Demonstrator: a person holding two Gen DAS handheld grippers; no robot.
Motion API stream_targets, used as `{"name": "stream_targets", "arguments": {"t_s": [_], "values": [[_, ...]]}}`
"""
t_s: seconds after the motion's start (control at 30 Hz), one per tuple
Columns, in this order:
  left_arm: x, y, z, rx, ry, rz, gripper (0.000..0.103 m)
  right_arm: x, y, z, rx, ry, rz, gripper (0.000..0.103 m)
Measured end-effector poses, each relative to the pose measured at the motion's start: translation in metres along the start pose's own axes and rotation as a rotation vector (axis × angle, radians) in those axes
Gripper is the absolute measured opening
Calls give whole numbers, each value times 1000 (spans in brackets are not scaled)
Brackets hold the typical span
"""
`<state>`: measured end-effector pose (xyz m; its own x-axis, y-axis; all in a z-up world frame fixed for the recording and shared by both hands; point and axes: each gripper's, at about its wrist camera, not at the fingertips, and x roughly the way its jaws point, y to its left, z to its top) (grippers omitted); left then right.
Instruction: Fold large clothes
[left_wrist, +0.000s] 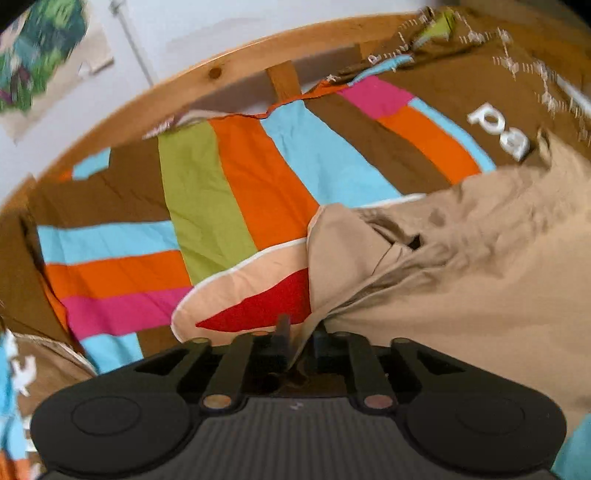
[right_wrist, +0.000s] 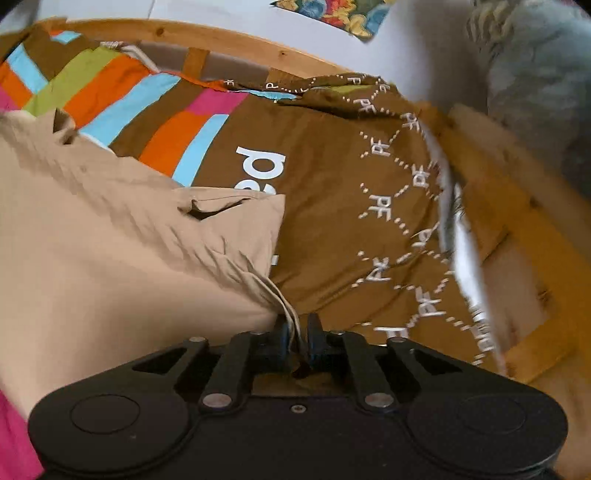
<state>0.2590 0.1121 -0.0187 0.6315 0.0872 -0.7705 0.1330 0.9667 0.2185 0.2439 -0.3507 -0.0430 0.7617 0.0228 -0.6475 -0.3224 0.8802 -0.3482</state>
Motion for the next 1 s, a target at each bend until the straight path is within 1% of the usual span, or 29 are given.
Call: {"name": "stream_targets", "arguments": {"t_s": [0.03, 0.07, 0.1, 0.13, 0.2, 0.23, 0.3, 0.33, 0.4, 0.47, 0.5, 0.53, 0.57, 0.6, 0.63, 0.67, 0.7, 0.73, 0.8, 0.87, 0.9, 0.93, 1.0], "values": [[-3, 9, -1, -33, -10, -30, 52, -2, -4, -1, 29, -24, 31, 32], [-8, 19, -3, -71, -31, -46, 63, -8, -9, -3, 58, -56, 63, 42], [-15, 29, -7, -118, -61, -57, 77, -17, -15, -6, 81, -94, 86, 60], [-22, 40, -10, -161, -82, -65, 82, -25, -20, -6, 96, -130, 103, 70], [-32, 57, -20, -248, -93, -81, 82, -45, -31, -11, 133, -183, 118, 78], [-38, 64, -26, -298, -90, -88, 84, -54, -38, -13, 164, -196, 111, 81], [-51, 73, -46, -390, -96, -109, 85, -68, -53, -23, 251, -202, 95, 84], [-58, 75, -59, -427, -96, -128, 85, -75, -59, -31, 309, -196, 81, 84], [-62, 76, -82, -473, -83, -157, 85, -86, -69, -49, 422, -176, 67, 84], [-56, 73, -100, -498, -58, -162, 81, -91, -72, -70, 517, -153, 68, 81], [-50, 69, -104, -489, -30, -170, 72, -92, -72, -80, 560, -141, 69, 75], [-42, 66, -105, -476, 11, -174, 61, -93, -71, -91, 610, -129, 70, 68], [-34, 63, -105, -472, 48, -168, 53, -92, -70, -102, 666, -118, 77, 65], [-28, 61, -106, -474, 71, -165, 43, -90, -69, -113, 730, -106, 92, 58], [-24, 60, -108, -484, 69, -168, 29, -89, -66, -123, 780, -99, 106, 52], [-21, 60, -110, -501, 60, -184, 20, -87, -64, -129, 817, -94, 120, 51], [-18, 61, -110, -513, 57, -191, 14, -85, -60, -134, 846, -93, 140, 50], [-19, 61, -111, -512, 53, -176, 9, -84, -56, -137, 859, -98, 151, 50], [-25, 60, -111, -520, 42, -154, 7, -80, -51, -139, 873, -115, 158, 49], [-37, 56, -113, -523, 44, -118, 6, -73, -52, -138, 905, -122, 177, 31], [-45, 52, -114, -518, 50, -94, 6, -69, -52, -137, 920, -114, 182, 8], [-53, 47, -114, -501, 55, -69, 6, -68, -52, -134, 920, -107, 180, 6], [-56, 41, -116, -497, 56, -38, 6, -76, -49, -124, 882, -144, 163, 2]]}}
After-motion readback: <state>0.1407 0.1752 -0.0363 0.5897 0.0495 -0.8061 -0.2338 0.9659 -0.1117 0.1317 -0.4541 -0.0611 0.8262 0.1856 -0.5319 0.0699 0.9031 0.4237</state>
